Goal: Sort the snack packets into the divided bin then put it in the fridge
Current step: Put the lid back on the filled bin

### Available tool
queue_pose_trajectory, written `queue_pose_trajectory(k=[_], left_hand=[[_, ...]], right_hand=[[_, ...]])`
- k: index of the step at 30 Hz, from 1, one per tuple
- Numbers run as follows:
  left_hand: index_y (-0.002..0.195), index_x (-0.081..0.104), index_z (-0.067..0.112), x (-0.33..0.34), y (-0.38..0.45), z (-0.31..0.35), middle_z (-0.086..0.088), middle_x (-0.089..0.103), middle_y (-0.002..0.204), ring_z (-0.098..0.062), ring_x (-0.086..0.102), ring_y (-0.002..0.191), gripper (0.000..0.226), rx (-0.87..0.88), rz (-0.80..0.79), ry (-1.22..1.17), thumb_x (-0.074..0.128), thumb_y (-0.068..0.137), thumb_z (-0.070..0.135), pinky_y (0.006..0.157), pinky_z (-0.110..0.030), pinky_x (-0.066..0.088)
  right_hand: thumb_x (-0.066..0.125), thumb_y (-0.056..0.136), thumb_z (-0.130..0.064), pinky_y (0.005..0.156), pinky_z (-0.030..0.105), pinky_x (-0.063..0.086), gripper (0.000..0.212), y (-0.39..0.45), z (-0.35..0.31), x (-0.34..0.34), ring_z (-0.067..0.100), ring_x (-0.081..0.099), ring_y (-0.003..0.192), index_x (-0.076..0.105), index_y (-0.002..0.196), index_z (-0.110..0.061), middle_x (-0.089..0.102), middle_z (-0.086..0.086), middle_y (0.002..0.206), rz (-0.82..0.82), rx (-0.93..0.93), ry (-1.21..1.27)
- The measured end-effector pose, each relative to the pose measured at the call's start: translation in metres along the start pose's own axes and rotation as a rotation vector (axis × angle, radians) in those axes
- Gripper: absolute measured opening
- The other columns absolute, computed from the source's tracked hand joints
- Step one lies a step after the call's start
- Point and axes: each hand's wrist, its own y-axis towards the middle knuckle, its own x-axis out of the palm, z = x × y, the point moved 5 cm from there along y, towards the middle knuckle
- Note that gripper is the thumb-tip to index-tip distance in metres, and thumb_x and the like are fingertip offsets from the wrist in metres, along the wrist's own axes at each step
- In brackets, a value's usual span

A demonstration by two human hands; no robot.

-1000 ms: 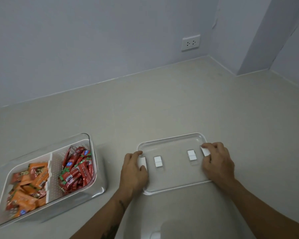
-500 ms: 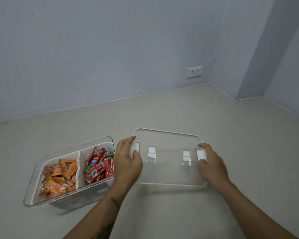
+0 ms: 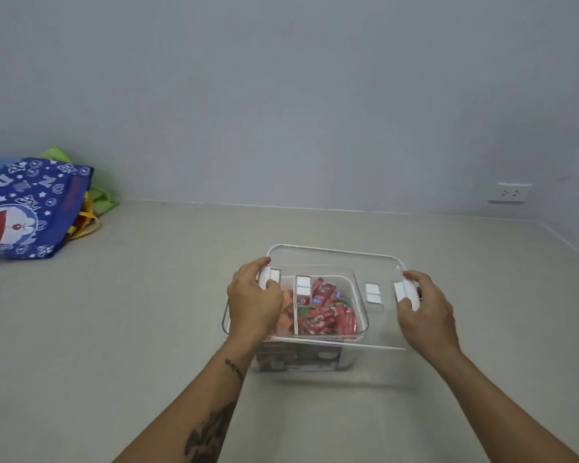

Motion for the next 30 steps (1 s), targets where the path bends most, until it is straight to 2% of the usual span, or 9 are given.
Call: queue_pose_trajectory(k=[3, 5, 8, 10, 14, 21, 26, 30], left_hand=[[0.121, 0.066, 0.022, -0.028, 0.016, -0.024, 0.002, 0.066, 0.114, -0.01, 0.065, 0.084, 0.042, -0.119, 0.045, -0.027, 0.056, 0.082, 0.009, 0.072, -0.029, 0.057], [0.124, 0.065, 0.018, -0.044, 0.026, -0.037, 0.0, 0.065, 0.118, -0.007, 0.061, 0.086, 0.043, -0.156, 0.057, -0.014, 0.055, 0.084, 0.006, 0.072, -0.02, 0.05], [0.126, 0.063, 0.015, -0.047, 0.031, -0.05, -0.003, 0.064, 0.122, -0.019, 0.06, 0.101, 0.047, -0.174, 0.042, 0.003, 0.057, 0.08, 0.009, 0.086, -0.031, 0.052], [0.127, 0.062, 0.014, -0.045, 0.037, -0.059, -0.005, 0.061, 0.124, -0.023, 0.058, 0.11, 0.05, -0.151, 0.013, 0.061, 0.058, 0.078, 0.014, 0.096, -0.037, 0.05], [0.131, 0.058, 0.013, -0.037, 0.046, -0.073, -0.006, 0.056, 0.13, -0.026, 0.05, 0.121, 0.047, -0.13, -0.031, 0.163, 0.057, 0.084, 0.011, 0.105, -0.04, 0.044], [0.138, 0.052, 0.012, -0.025, 0.051, -0.088, 0.0, 0.047, 0.13, -0.021, 0.049, 0.12, 0.048, -0.113, -0.105, 0.204, 0.051, 0.09, 0.011, 0.102, -0.035, 0.045], [0.136, 0.054, 0.015, -0.024, 0.054, -0.088, 0.003, 0.045, 0.121, -0.018, 0.053, 0.107, 0.046, -0.092, -0.12, 0.234, 0.052, 0.09, 0.012, 0.092, -0.03, 0.047], [0.136, 0.053, 0.015, -0.024, 0.053, -0.087, 0.003, 0.044, 0.12, -0.015, 0.053, 0.103, 0.044, -0.074, -0.144, 0.294, 0.051, 0.092, 0.013, 0.084, -0.025, 0.044]], right_hand=[[0.056, 0.085, -0.003, 0.084, 0.028, 0.039, 0.045, 0.0, -0.031, 0.026, 0.03, 0.058, 0.105, 0.059, 0.126, -0.021, 0.062, 0.011, 0.115, -0.03, -0.033, -0.022], [0.054, 0.086, -0.004, 0.084, 0.028, 0.04, 0.044, -0.001, -0.049, 0.047, 0.029, 0.057, 0.105, 0.059, 0.126, -0.02, 0.06, 0.01, 0.114, -0.066, -0.046, -0.051], [0.052, 0.087, -0.005, 0.088, 0.038, 0.048, 0.043, -0.003, -0.06, 0.066, 0.031, 0.054, 0.106, 0.057, 0.127, -0.019, 0.06, 0.012, 0.113, -0.095, -0.064, -0.136], [0.052, 0.088, -0.003, 0.089, 0.044, 0.048, 0.045, -0.007, -0.063, 0.077, 0.034, 0.051, 0.106, 0.056, 0.13, -0.016, 0.06, 0.015, 0.113, -0.097, -0.047, -0.223], [0.051, 0.088, -0.001, 0.091, 0.043, 0.043, 0.046, -0.014, -0.061, 0.087, 0.037, 0.045, 0.111, 0.057, 0.132, -0.013, 0.058, 0.018, 0.119, -0.103, -0.003, -0.302], [0.055, 0.091, -0.01, 0.086, 0.041, 0.045, 0.048, -0.014, -0.061, 0.092, 0.032, 0.041, 0.117, 0.052, 0.138, -0.018, 0.052, 0.013, 0.124, -0.147, 0.049, -0.407], [0.055, 0.092, -0.017, 0.084, 0.039, 0.045, 0.045, -0.007, -0.059, 0.093, 0.031, 0.044, 0.118, 0.053, 0.137, -0.022, 0.052, 0.012, 0.124, -0.171, 0.06, -0.528], [0.055, 0.092, -0.017, 0.083, 0.042, 0.048, 0.045, -0.01, -0.057, 0.096, 0.031, 0.046, 0.114, 0.053, 0.137, -0.023, 0.052, 0.011, 0.124, -0.15, 0.069, -0.517]])
